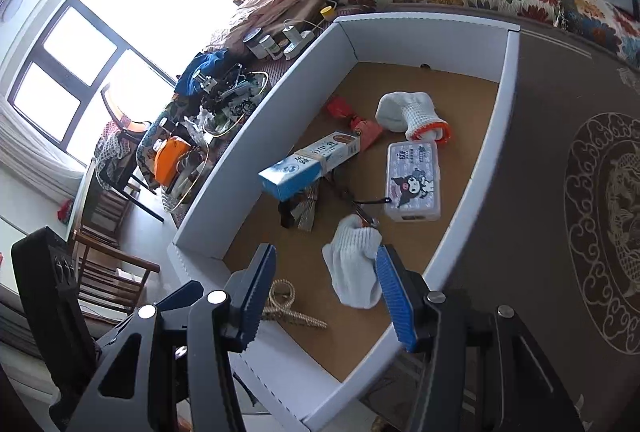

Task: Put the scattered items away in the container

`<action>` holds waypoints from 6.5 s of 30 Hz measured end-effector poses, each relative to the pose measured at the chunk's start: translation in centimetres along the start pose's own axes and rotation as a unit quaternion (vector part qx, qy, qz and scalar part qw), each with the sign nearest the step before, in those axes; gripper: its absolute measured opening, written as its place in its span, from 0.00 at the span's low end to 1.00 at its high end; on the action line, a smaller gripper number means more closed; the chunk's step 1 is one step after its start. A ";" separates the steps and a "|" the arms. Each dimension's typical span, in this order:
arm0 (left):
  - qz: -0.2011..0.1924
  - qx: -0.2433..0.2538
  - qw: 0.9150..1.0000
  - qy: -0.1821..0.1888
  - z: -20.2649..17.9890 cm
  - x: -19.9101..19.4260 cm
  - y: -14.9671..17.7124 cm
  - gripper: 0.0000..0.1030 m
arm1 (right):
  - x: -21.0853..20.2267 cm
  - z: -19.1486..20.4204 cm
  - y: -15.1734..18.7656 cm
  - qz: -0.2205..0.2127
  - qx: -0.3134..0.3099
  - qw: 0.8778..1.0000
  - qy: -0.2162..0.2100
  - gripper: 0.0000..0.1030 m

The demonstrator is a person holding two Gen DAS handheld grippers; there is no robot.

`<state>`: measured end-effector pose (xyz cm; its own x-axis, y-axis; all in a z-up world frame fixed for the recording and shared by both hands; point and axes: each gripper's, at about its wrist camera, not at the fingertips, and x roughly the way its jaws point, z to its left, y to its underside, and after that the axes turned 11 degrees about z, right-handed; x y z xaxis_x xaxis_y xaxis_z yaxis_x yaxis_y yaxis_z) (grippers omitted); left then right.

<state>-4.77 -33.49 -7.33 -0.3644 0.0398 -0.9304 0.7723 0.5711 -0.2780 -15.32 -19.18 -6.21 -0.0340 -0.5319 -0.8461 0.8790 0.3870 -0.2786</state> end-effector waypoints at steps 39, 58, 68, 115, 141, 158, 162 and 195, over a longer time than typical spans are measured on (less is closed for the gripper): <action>0.059 0.231 0.971 0.016 -41.2 15.6 10.1 0.83 | -13.3 -34.5 27.8 -0.209 0.262 0.917 0.215 0.52; 0.026 0.313 0.939 -0.138 -46.6 23.4 3.2 0.97 | -18.2 -45.8 1.2 -0.085 0.001 0.978 0.191 0.52; 0.066 0.318 0.936 -0.137 -42.4 25.0 1.2 0.96 | -8.8 -46.7 -5.5 0.026 -0.060 0.969 0.239 0.51; 0.138 0.376 0.916 -0.007 -44.8 23.2 2.4 0.31 | -11.2 -45.8 2.5 0.006 -0.027 0.978 0.206 0.34; 0.123 0.425 0.896 0.046 -29.7 15.5 19.9 0.68 | -13.3 -32.1 32.5 -0.084 0.137 0.942 0.296 0.52; 0.070 0.407 0.911 -0.001 -30.8 16.9 21.2 1.00 | -11.4 -33.1 32.6 -0.161 0.148 0.916 0.337 0.60; 0.059 0.400 0.914 0.001 -30.6 16.9 21.4 1.00 | -11.0 -33.0 32.6 -0.174 0.151 0.912 0.339 0.60; -0.011 0.386 0.922 0.026 -29.6 16.7 22.5 1.00 | -10.6 -32.9 32.8 -0.186 0.154 0.910 0.336 0.61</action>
<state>-8.88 4.26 -22.05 -0.3941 0.0858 -0.9151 0.8969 -0.1816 -0.4033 -1.73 23.93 -21.31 -0.5487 0.0376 -0.8352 0.8355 -0.0108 -0.5494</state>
